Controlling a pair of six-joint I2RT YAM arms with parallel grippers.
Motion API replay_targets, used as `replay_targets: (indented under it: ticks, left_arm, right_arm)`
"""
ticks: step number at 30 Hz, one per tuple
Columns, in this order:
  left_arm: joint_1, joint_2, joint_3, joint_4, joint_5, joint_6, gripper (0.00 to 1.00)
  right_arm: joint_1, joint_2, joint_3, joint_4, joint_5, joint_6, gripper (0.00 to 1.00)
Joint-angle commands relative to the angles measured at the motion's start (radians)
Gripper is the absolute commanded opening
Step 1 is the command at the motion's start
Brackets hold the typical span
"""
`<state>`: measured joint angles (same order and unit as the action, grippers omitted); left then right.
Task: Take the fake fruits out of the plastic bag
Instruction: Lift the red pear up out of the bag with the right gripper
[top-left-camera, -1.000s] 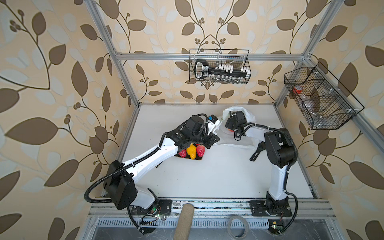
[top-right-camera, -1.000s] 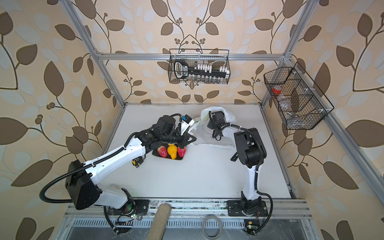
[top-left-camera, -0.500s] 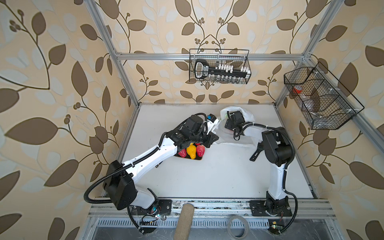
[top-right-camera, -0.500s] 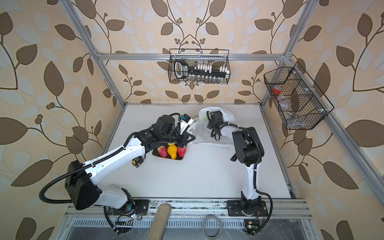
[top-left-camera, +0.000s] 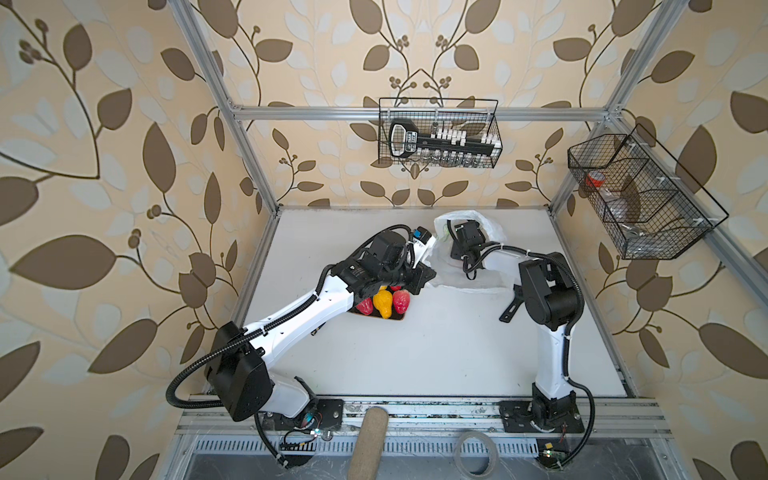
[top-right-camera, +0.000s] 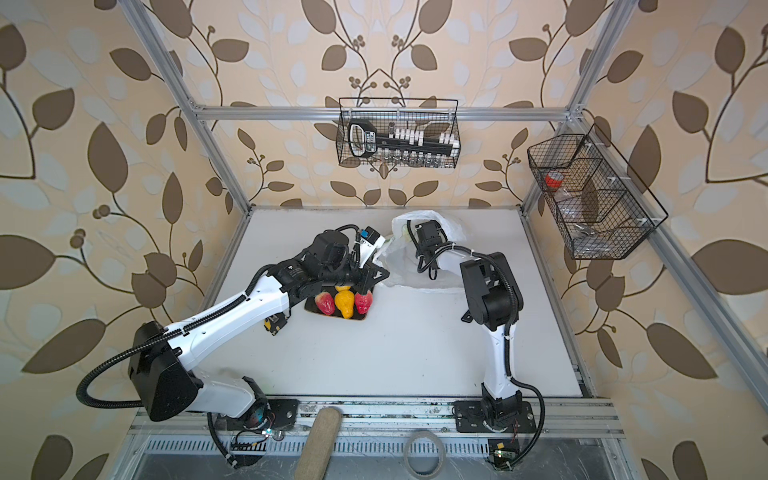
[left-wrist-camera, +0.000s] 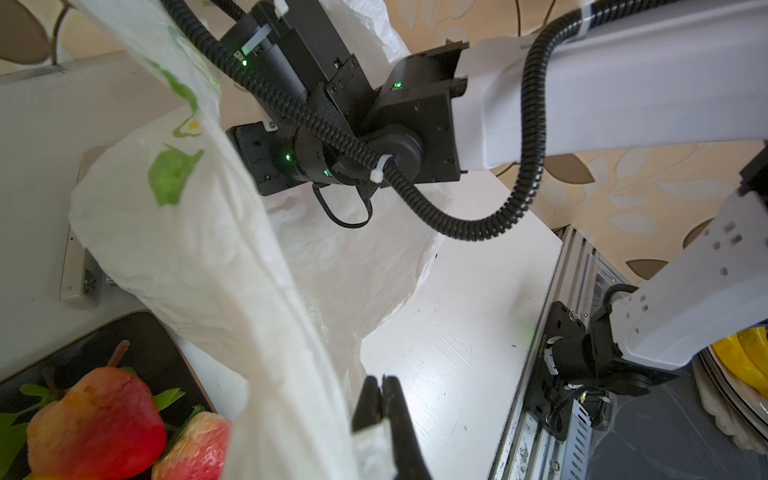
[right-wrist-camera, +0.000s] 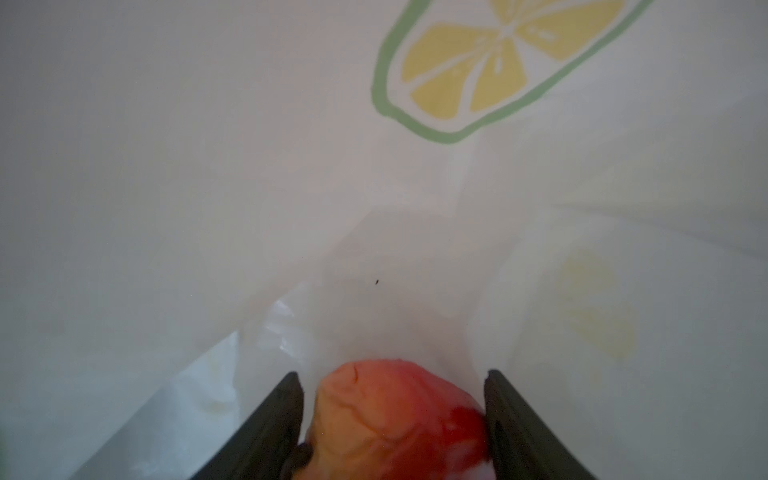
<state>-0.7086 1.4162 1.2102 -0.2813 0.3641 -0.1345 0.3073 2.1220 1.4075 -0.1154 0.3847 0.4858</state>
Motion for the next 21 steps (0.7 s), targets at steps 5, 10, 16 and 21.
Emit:
replay_targets:
  ticks: [5, 10, 16, 21]
  left_arm:
    - [-0.009, -0.032, -0.006, 0.029, -0.054, -0.005, 0.0]
    - [-0.01, -0.009, -0.017, 0.064, -0.092, -0.029, 0.0]
    - [-0.009, 0.045, -0.005, 0.089, -0.116, -0.044, 0.0]
    - [-0.009, 0.071, -0.001, 0.097, -0.109, -0.037, 0.0]
  right_arm:
    - [0.018, -0.071, -0.071, -0.045, -0.042, -0.045, 0.5]
    - [0.014, -0.189, -0.164, -0.005, -0.097, -0.047, 0.48]
    - [0.011, -0.314, -0.253, 0.005, -0.136, -0.057, 0.48]
    - [0.008, -0.307, -0.261, 0.009, -0.116, -0.182, 0.64]
